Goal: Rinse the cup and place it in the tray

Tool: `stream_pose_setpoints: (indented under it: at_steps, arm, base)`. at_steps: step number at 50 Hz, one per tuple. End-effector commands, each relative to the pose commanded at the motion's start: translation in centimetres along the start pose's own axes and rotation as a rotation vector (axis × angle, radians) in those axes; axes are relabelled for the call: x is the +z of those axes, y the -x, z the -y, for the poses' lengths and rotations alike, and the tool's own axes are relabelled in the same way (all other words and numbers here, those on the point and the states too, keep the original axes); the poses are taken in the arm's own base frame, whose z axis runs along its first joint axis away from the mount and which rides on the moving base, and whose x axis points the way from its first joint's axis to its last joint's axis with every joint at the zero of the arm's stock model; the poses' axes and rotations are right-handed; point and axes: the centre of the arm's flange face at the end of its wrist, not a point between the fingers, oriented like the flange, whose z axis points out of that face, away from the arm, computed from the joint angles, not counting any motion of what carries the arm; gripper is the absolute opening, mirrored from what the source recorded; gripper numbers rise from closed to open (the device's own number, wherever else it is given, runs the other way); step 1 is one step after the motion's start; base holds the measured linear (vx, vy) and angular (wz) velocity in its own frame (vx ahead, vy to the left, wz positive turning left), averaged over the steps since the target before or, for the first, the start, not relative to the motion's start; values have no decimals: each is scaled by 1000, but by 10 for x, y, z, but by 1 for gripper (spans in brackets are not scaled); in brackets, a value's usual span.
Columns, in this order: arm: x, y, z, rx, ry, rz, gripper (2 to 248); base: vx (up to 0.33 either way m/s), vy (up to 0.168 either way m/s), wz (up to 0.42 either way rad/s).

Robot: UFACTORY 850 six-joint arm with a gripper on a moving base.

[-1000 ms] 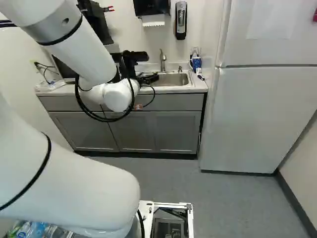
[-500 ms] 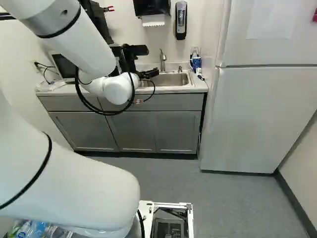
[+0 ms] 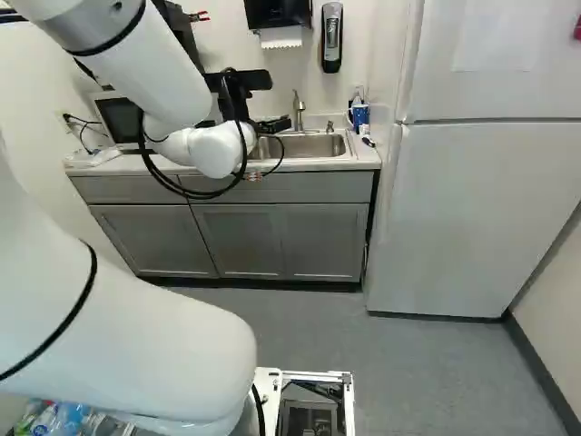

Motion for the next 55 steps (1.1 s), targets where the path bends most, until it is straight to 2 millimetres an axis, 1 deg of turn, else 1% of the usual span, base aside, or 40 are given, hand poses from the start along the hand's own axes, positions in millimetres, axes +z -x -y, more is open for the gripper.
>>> stream_pose_setpoints:
  at_steps: [55]
  arm:
    - [26, -51, 0, 0, 0, -3, 247]
  base:
    - [0, 0, 0]
